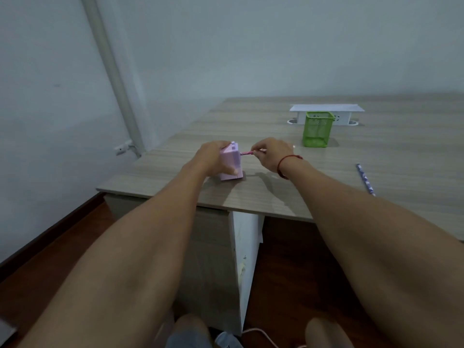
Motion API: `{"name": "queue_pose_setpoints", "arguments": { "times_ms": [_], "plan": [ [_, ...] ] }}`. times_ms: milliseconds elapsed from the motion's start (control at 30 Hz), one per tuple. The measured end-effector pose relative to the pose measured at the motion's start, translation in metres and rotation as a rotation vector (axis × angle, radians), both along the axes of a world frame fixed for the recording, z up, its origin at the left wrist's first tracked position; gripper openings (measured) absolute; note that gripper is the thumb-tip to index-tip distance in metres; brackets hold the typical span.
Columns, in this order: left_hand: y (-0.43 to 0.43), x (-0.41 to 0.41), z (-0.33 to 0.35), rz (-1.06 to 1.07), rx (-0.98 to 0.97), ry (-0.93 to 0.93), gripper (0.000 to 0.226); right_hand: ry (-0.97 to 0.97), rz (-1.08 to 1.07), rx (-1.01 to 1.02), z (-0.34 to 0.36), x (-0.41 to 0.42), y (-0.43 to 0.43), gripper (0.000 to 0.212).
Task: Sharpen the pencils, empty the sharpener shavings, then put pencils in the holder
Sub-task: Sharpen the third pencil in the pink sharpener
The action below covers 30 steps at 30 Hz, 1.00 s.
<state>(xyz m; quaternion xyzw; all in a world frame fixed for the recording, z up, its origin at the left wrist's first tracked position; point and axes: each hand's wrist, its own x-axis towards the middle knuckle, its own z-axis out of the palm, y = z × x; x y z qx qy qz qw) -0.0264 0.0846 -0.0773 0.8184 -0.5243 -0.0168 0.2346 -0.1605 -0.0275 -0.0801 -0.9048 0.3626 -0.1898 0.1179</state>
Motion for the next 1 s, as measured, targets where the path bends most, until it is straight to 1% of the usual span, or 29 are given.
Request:
{"name": "queue_pose_setpoints", "arguments": {
  "times_ms": [100,167,200,267,367,433,467,500,533,633,667,733,800,900,1000],
  "plan": [
    [-0.004,-0.003,-0.006,-0.017,-0.024,0.016,0.078,0.058,-0.024,-0.093,-0.014,0.004,0.010,0.029],
    [-0.004,-0.004,-0.009,-0.012,-0.054,0.048,0.080,0.050,0.002,-0.149,-0.023,0.010,0.020,0.041],
    [-0.003,-0.005,-0.011,-0.008,-0.074,0.081,0.086,0.018,0.011,-0.145,-0.025,0.012,0.024,0.051],
    [0.003,-0.007,-0.016,-0.018,-0.123,0.203,0.101,-0.050,0.041,-0.118,-0.024,0.013,0.029,0.068],
    [0.010,-0.001,-0.027,-0.074,-0.220,0.345,0.125,-0.060,0.188,-0.099,-0.019,0.011,0.031,0.077],
    [0.016,0.007,-0.032,-0.057,-0.283,0.388,0.133,-0.041,0.263,-0.102,-0.015,0.011,0.033,0.081],
    [0.020,0.009,-0.033,-0.037,-0.270,0.390,0.132,-0.003,0.283,-0.124,-0.014,0.012,0.033,0.083],
    [0.024,0.009,-0.033,-0.012,-0.234,0.388,0.125,0.045,0.297,-0.149,-0.013,0.013,0.034,0.083],
    [0.026,0.009,-0.035,0.021,-0.193,0.372,0.111,0.082,0.305,-0.163,-0.013,0.015,0.035,0.081],
    [0.028,0.012,-0.040,0.098,-0.130,0.226,0.034,0.104,0.296,-0.173,-0.016,0.021,0.037,0.070],
    [0.027,0.014,-0.042,0.113,-0.121,0.176,0.022,0.097,0.284,-0.196,-0.017,0.024,0.038,0.065],
    [0.025,0.017,-0.041,0.128,-0.101,0.107,0.024,0.105,0.259,-0.278,-0.020,0.030,0.038,0.062],
    [0.022,0.020,-0.043,0.151,-0.099,0.058,0.028,0.127,0.239,-0.340,-0.021,0.036,0.038,0.063],
    [0.017,0.020,-0.047,0.149,-0.115,0.021,0.030,0.169,0.215,-0.350,-0.021,0.043,0.038,0.059],
    [0.016,0.023,-0.058,0.150,-0.144,0.000,0.030,0.158,0.215,-0.352,-0.021,0.049,0.039,0.053]
  ]
}}
